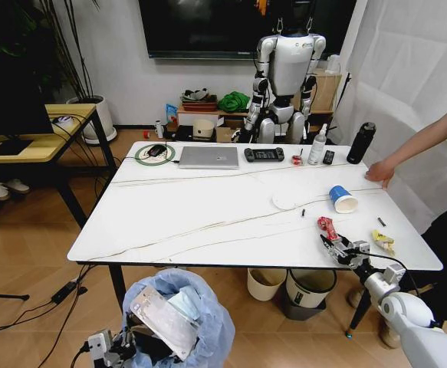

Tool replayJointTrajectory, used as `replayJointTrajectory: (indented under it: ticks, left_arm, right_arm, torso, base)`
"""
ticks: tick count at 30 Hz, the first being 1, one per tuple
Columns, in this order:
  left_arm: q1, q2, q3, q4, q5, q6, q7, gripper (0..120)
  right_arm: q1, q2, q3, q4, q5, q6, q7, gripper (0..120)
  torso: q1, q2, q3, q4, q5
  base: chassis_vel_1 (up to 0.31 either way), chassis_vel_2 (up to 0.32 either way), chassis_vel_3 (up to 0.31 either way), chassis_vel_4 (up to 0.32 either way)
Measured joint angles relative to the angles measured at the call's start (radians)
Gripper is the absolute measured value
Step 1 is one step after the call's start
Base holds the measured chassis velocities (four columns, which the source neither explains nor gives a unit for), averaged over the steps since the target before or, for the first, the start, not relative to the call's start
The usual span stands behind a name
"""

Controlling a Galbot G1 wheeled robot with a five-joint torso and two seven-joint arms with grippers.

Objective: Pick up the trash bin and place the trash from the table into it.

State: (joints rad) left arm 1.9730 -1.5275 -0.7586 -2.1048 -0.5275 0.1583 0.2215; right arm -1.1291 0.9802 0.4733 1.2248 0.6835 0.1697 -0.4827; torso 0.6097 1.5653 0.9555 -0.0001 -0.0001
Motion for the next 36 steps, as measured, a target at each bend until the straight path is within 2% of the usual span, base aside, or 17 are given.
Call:
replayJointTrajectory:
  ticks: [11, 15, 16, 19, 22, 23, 27, 29, 30, 33, 36]
  left_arm:
    - [0.005, 0.027, 0.021, -0.01, -0.008, 0.003, -0.012, 0]
    - [0.013, 0.096, 0.051, -0.001, -0.02, 0.002, -0.031, 0]
    - [0.013, 0.096, 0.051, -0.001, -0.02, 0.002, -0.031, 0]
    - [0.005, 0.138, 0.053, -0.003, -0.048, 0.015, -0.047, 0]
    - [-0.02, 0.179, 0.057, -0.004, -0.089, 0.031, -0.073, 0]
    - [-0.02, 0.179, 0.057, -0.004, -0.089, 0.031, -0.073, 0]
    - [-0.059, 0.277, 0.09, 0.017, -0.151, 0.05, -0.1, 0]
    - [-0.078, 0.329, 0.106, 0.035, -0.184, 0.058, -0.101, 0]
    - [-0.078, 0.329, 0.106, 0.035, -0.184, 0.058, -0.101, 0]
    - [-0.107, 0.387, 0.122, 0.061, -0.22, 0.066, -0.101, 0]
    - [-0.147, 0.437, 0.15, 0.081, -0.262, 0.077, -0.106, 0]
  right_arm:
    - [-0.026, 0.003, 0.02, 0.049, 0.003, 0.028, -0.014, 48]
    - [-0.075, -0.014, -0.015, 0.189, 0.137, 0.099, -0.025, 48]
    - [-0.075, -0.014, -0.015, 0.189, 0.137, 0.099, -0.025, 48]
    - [-0.105, -0.041, -0.076, 0.319, 0.168, 0.116, -0.037, 48]
    - [-0.113, -0.083, -0.184, 0.457, 0.194, 0.128, -0.033, 48]
    - [-0.113, -0.083, -0.184, 0.457, 0.194, 0.128, -0.033, 48]
    - [-0.081, -0.156, -0.328, 0.6, 0.223, 0.128, -0.029, 48]
    - [-0.056, -0.179, -0.389, 0.65, 0.222, 0.116, -0.01, 48]
    - [-0.056, -0.179, -0.389, 0.65, 0.222, 0.116, -0.01, 48]
    - [-0.042, -0.194, -0.452, 0.709, 0.217, 0.097, 0.03, 48]
    - [-0.018, -0.222, -0.559, 0.746, 0.196, 0.089, 0.055, 48]
  torso:
    - [0.0, 0.0, 0.0, 0.0001, 0.0001]
    - [0.0, 0.0, 0.0, -0.0001, -0.0003]
    - [0.0, 0.0, 0.0, -0.0001, -0.0003]
    - [0.0, 0.0, 0.0, 0.0, -0.0001]
    - [0.0, 0.0, 0.0, 0.0003, 0.0002]
    - [0.0, 0.0, 0.0, 0.0003, 0.0002]
    - [0.0, 0.0, 0.0, 0.0002, -0.0004]
    - [0.0, 0.0, 0.0, 0.0002, -0.0006]
    - [0.0, 0.0, 0.0, 0.0002, -0.0006]
    - [0.0, 0.0, 0.0, 0.0, 0.0001]
    - [0.0, 0.0, 0.0, 0.0001, -0.0002]
  base:
    - [0.0, 0.0, 0.0, 0.0]
    - [0.0, 0.0, 0.0, 0.0]
    - [0.0, 0.0, 0.0, 0.0]
    - [0.0, 0.0, 0.0, 0.0]
    - [0.0, 0.0, 0.0, 0.0]
    - [0.0, 0.0, 0.0, 0.0]
    - [0.0, 0.0, 0.0, 0.0]
    - [0.0, 0.0, 0.0, 0.0]
    - [0.0, 0.0, 0.0, 0.0]
    - [0.0, 0.0, 0.0, 0.0]
    - [0.0, 0.0, 0.0, 0.0]
